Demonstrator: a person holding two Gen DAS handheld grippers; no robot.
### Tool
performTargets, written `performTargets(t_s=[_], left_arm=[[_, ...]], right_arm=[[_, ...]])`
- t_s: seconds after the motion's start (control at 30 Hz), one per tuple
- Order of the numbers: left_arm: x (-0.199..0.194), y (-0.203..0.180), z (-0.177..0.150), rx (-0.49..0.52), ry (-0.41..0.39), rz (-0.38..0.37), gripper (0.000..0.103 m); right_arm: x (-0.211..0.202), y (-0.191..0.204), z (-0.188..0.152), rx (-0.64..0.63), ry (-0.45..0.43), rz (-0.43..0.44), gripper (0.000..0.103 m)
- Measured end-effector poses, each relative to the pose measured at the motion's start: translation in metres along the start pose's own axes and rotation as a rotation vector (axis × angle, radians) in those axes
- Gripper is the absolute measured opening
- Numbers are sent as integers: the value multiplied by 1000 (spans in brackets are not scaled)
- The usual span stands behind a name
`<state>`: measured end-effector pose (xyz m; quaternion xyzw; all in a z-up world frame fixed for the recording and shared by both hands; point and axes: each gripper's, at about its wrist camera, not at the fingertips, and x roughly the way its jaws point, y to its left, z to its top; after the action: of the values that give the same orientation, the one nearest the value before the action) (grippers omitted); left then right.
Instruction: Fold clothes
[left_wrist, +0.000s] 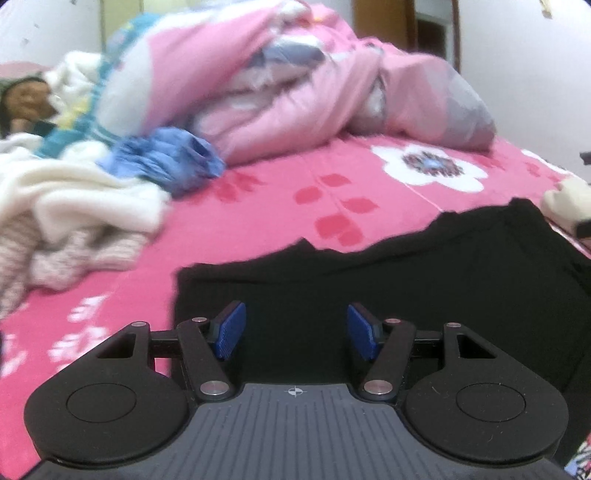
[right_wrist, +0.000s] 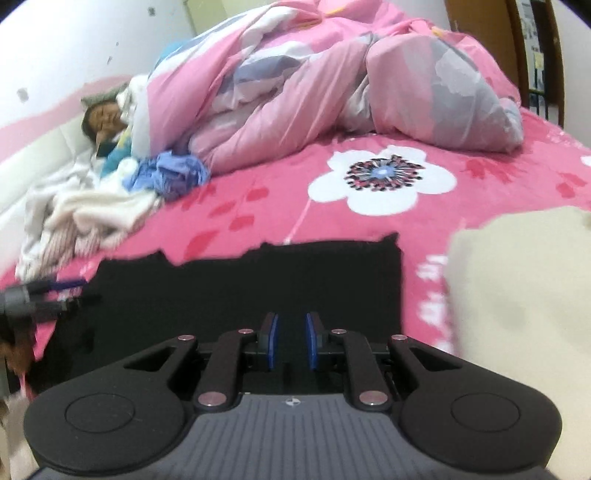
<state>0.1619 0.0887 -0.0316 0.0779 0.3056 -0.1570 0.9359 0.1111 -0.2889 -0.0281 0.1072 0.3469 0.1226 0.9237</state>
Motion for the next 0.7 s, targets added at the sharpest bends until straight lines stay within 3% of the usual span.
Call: performTargets(t_s=[0.1, 0.13, 0.23, 0.33, 0.4, 0.47, 0.57, 0.7], left_arm=[[21, 14, -5, -57, 52, 41, 62], [23, 23, -6, -97, 56, 37, 62], [16, 40, -1, -159, 28, 42, 61], [16, 47, 6, -162, 1, 28, 61], [29, 50, 9, -169, 24, 44, 61], [42, 56, 8, -193, 52, 66, 61], [37, 65, 9, -246, 36, 75, 61], [11, 74, 12, -290, -1, 90, 61]], right_arm=[[35, -12, 0, 26, 45, -39, 17], [45, -16, -2, 22, 74, -96, 16], [44, -25, 2, 63, 86, -102, 15], [45, -15, 20, -1, 32, -143, 16], [60, -14, 33, -6, 19, -138, 16], [84, -21, 43, 3, 36, -153, 16], [113, -42, 52, 74, 36, -243, 14], [81, -35, 56, 111, -51, -259, 17]])
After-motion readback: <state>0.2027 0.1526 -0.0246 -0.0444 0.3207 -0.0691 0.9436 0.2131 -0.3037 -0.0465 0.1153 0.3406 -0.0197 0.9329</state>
